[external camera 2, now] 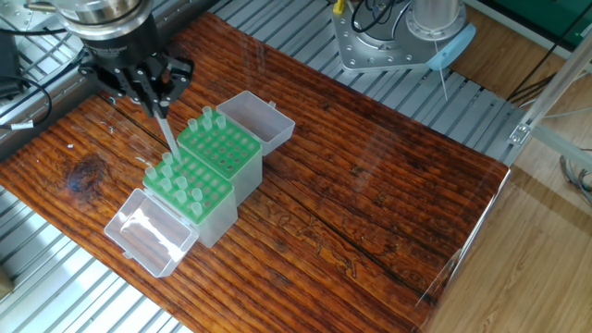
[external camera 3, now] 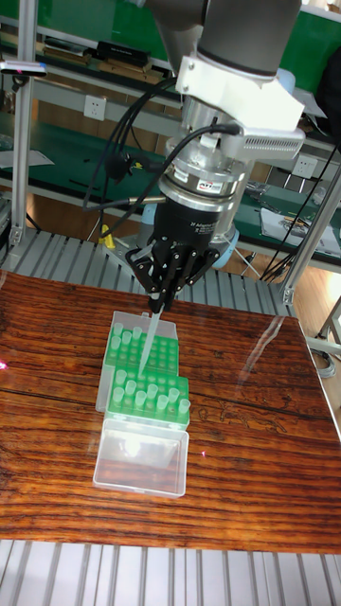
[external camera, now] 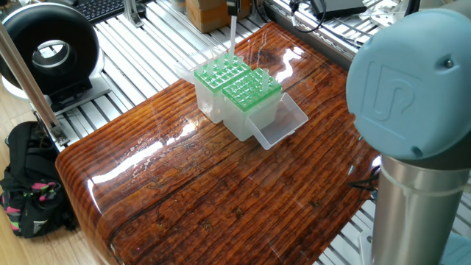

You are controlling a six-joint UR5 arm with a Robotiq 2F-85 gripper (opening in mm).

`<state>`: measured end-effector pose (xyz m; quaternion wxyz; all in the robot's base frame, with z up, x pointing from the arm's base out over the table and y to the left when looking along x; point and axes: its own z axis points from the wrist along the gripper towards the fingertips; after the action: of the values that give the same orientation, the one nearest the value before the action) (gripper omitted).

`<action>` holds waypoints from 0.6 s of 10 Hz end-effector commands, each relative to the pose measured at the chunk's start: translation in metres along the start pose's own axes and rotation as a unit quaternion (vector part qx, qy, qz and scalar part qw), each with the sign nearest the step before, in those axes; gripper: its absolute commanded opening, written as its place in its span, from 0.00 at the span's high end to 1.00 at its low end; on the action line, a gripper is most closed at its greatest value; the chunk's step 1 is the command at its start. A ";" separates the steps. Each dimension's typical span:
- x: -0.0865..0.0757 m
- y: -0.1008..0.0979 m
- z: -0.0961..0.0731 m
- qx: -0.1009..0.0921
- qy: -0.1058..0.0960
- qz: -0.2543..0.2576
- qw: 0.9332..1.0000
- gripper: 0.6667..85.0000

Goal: Transfer all large pipette tips from one holder to another

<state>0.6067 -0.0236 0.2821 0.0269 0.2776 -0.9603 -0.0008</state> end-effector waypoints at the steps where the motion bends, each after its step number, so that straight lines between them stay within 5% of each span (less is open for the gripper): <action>1: -0.001 0.005 0.005 -0.006 0.001 -0.002 1.000 0.84; 6: -0.004 0.004 0.009 -0.002 -0.001 -0.003 1.000 0.84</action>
<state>0.6063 -0.0210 0.2742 0.0295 0.2791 -0.9598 0.0003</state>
